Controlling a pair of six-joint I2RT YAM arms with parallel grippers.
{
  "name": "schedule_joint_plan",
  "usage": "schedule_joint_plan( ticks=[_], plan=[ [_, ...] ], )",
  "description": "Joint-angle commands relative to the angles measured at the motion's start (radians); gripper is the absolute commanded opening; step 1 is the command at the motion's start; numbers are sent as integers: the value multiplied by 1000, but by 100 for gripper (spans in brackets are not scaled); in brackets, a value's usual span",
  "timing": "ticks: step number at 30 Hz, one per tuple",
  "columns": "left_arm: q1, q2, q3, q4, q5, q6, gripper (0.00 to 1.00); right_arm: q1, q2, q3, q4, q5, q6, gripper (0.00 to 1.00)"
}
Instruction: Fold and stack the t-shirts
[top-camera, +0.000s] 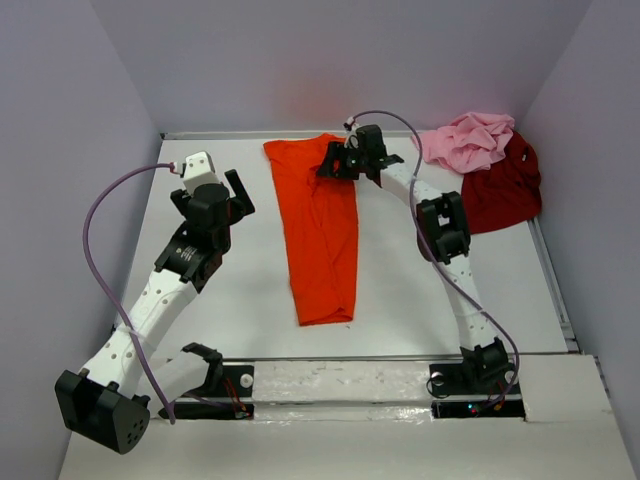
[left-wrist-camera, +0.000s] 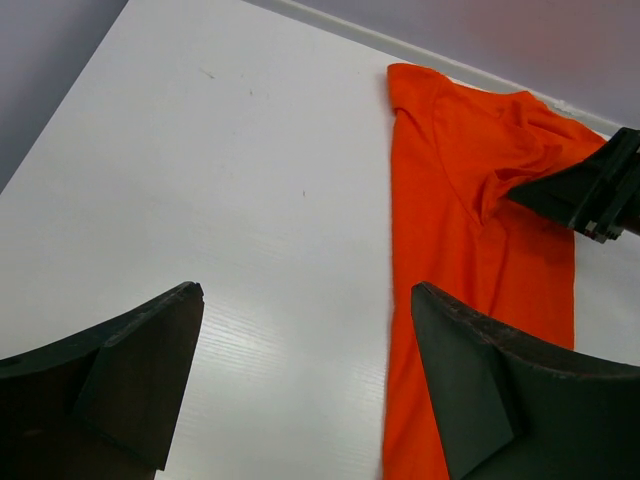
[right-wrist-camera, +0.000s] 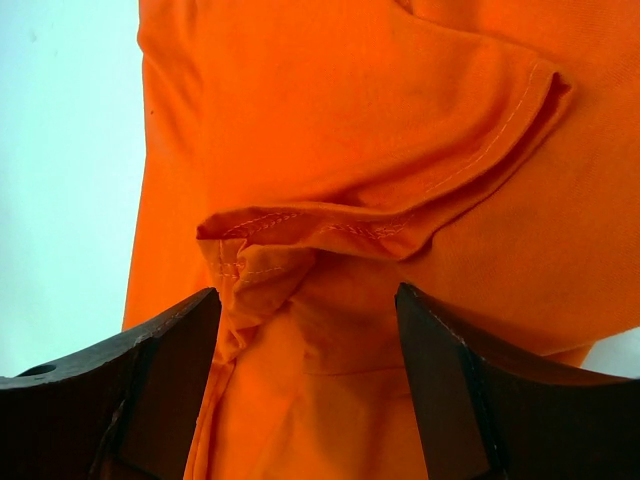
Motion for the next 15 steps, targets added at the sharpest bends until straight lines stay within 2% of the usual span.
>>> schedule_joint_plan(
  ticks=[1,8,15],
  plan=[
    [4,-15,1,34,9,14,94,-70,-61,-66,-68,62,-30,77],
    [4,-12,-2,34,12,14,94,-90,-57,-68,-67,28,-39,77],
    [4,-8,-1,37,15,14,94,-90,-54,27,-92,-74,-57,77]
  ],
)
